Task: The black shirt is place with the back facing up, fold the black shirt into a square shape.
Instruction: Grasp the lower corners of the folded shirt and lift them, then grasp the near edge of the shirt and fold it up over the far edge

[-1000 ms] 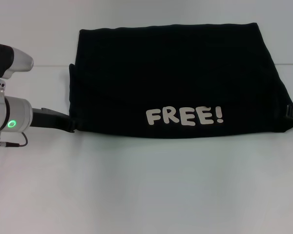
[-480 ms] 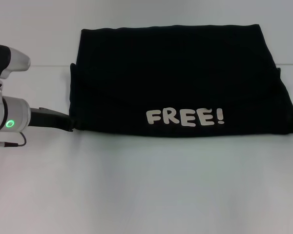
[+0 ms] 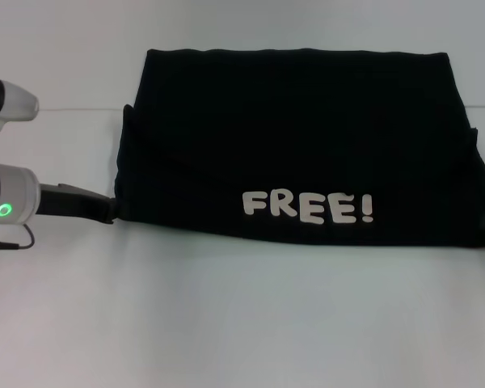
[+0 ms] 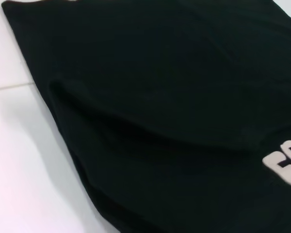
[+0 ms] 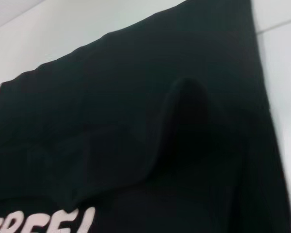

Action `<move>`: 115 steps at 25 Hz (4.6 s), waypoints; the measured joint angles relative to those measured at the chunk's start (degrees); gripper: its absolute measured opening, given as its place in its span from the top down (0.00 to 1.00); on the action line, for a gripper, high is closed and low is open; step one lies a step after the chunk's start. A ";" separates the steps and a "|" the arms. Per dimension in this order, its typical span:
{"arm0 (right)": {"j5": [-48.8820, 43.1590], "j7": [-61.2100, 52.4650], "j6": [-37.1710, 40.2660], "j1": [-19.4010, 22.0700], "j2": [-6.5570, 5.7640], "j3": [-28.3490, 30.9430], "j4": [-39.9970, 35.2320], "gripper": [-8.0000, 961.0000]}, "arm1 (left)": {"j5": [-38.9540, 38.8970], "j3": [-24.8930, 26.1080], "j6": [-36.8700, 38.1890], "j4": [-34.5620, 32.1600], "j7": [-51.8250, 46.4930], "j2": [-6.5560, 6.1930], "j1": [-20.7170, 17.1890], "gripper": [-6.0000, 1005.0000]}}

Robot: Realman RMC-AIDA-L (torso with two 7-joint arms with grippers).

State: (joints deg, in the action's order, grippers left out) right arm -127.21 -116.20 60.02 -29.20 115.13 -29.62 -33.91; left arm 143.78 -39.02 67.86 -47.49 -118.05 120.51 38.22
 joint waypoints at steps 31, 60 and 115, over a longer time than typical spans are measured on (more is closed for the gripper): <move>1.22 15.41 28.52 17.65 -2.87 9.96 -0.37 0.95 | 0.04 19.30 44.70 -5.74 13.71 -0.16 -10.41 0.99; -4.39 5.33 13.53 -4.19 -8.89 11.36 1.48 0.95 | -3.95 18.55 9.49 10.11 5.58 -5.77 8.93 0.99; -3.65 8.76 -30.44 -24.05 -4.47 1.49 15.33 0.94 | -3.98 5.89 -31.70 18.05 3.21 -2.20 13.59 0.99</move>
State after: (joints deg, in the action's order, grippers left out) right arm -130.86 -107.44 29.58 -53.25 110.65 -28.12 -18.58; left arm 139.80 -33.13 36.16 -29.44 -114.84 118.31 51.81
